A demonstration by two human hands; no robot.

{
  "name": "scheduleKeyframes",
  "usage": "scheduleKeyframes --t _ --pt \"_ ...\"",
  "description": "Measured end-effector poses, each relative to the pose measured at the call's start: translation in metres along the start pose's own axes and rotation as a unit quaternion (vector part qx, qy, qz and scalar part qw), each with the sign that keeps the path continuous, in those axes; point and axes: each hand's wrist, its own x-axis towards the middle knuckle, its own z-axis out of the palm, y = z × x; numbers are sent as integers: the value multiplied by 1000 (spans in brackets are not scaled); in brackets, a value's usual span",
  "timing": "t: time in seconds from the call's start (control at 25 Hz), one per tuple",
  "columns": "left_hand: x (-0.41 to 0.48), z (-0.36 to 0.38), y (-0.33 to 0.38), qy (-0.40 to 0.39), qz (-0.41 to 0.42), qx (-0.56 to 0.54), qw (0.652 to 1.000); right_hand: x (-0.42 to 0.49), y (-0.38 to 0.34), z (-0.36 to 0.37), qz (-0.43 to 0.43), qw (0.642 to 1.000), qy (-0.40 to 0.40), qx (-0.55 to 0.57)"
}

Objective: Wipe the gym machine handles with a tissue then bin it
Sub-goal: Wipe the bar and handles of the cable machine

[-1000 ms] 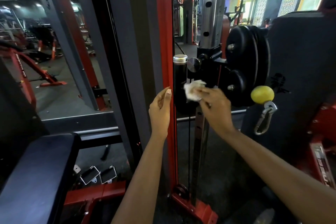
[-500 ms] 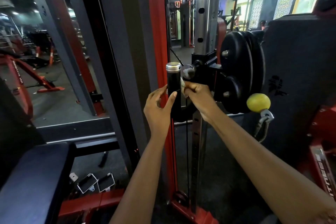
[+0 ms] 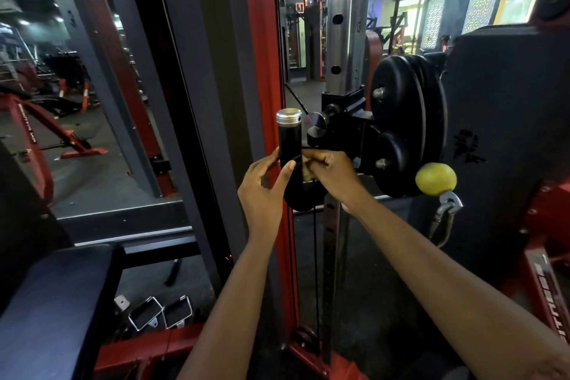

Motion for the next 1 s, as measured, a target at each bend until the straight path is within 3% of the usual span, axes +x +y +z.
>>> scheduleKeyframes --t 0.28,0.4,0.52,0.76,1.0 --pt "-5 5 -3 3 -19 11 1000 -33 62 2 -159 961 -13 -226" --pt "-6 5 -1 1 -19 4 1000 -25 67 -10 -129 945 -77 -291" --pt "-7 5 -1 -3 -18 -2 1000 -10 69 -19 -171 919 -92 -343" --pt "-6 2 1 -17 -33 -1 999 17 83 -26 -96 896 -4 -434" --pt "-2 0 -2 -26 -43 -2 999 -4 82 16 -121 921 67 -365"
